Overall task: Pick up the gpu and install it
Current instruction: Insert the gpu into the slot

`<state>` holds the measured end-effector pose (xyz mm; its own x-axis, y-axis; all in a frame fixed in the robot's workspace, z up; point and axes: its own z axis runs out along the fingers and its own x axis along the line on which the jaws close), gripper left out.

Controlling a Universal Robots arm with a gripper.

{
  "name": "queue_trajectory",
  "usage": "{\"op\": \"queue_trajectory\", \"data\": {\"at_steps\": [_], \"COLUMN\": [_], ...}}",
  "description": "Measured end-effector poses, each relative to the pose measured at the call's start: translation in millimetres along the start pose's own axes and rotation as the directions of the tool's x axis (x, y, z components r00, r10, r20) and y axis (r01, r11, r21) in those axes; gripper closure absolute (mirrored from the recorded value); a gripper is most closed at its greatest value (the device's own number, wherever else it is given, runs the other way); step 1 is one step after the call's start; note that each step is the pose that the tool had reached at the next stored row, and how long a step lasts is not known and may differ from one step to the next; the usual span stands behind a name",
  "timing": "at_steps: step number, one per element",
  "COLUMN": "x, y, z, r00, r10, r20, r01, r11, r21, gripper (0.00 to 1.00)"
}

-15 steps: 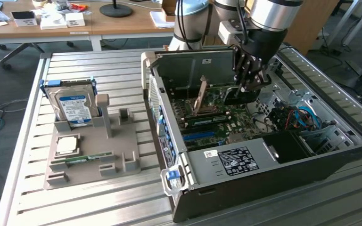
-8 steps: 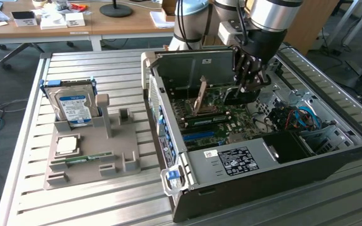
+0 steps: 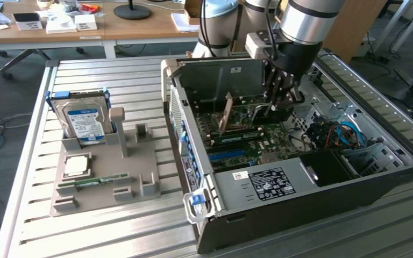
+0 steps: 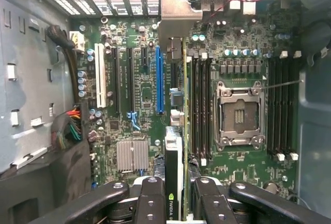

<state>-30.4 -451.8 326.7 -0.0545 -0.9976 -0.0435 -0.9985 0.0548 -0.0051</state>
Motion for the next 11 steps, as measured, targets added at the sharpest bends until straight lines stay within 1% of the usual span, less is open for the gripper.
{"op": "queue_trajectory", "data": {"at_steps": [4,8,11], "x": [0.4,0.4,0.6], "y": [1.9,1.9,4.8], "z": [6.4,7.1,7.6], "r00": [1.0,1.0,1.0], "r10": [0.0,0.0,0.0], "r20": [0.0001,-0.0002,0.0001], "r01": [0.0,0.0,0.0], "r11": [1.0,1.0,1.0], "r21": [0.0,-0.0001,0.0], "gripper": [0.73,0.73,0.73]}}
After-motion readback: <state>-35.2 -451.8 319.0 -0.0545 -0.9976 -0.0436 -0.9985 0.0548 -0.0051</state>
